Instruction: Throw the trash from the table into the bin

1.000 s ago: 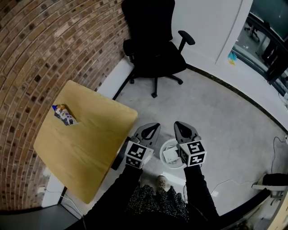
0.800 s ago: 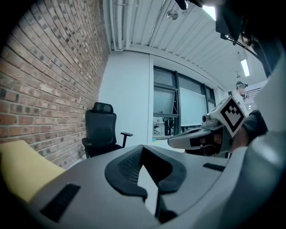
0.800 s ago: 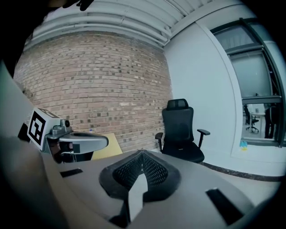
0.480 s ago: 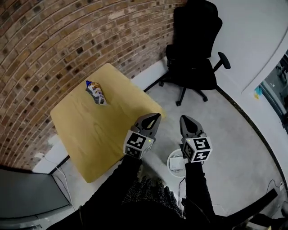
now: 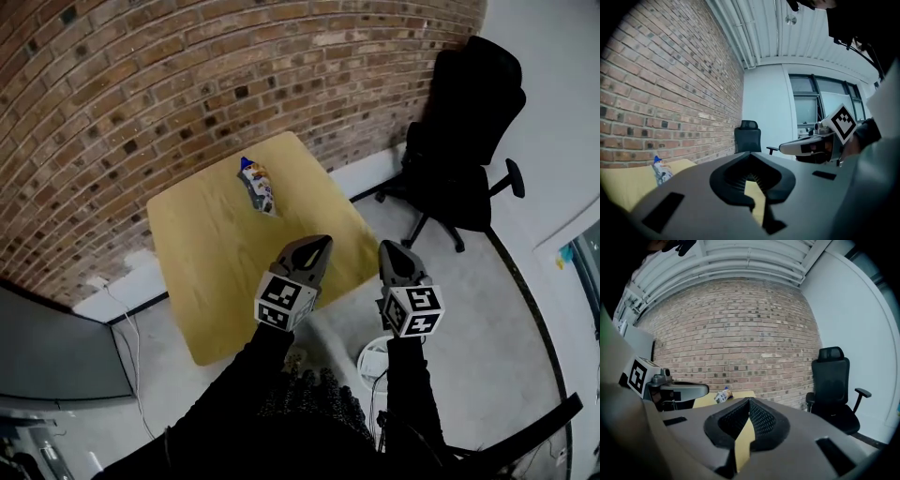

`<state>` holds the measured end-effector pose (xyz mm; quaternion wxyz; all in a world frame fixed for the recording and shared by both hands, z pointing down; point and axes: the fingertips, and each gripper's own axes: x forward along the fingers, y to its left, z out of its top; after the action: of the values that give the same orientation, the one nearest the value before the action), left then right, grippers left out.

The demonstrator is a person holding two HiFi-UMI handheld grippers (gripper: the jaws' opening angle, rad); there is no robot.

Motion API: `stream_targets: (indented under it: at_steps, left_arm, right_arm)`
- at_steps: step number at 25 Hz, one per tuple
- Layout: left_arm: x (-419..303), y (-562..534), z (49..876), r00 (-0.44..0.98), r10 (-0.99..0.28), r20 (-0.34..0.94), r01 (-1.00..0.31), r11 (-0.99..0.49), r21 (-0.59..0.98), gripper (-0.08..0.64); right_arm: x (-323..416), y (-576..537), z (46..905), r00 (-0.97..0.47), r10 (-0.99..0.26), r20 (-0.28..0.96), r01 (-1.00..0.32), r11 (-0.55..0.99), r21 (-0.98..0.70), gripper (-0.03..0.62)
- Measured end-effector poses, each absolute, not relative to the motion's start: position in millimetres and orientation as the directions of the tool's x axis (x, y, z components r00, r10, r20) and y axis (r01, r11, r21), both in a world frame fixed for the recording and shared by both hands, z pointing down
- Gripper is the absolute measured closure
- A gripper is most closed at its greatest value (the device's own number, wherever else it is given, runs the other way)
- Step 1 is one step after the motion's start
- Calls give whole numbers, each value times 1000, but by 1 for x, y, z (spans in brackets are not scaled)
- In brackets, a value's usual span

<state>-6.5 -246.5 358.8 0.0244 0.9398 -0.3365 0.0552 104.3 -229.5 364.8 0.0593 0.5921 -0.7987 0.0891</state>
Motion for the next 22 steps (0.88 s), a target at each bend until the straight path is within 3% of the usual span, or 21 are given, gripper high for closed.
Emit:
stream_targets:
  at_steps: [22]
  left_arm:
    - [-172,-310,356,543,-831,119,-839,-544,25,554]
  right_arm:
    - [-55,-322,348,-513,-838,184,-856,516,-37,580]
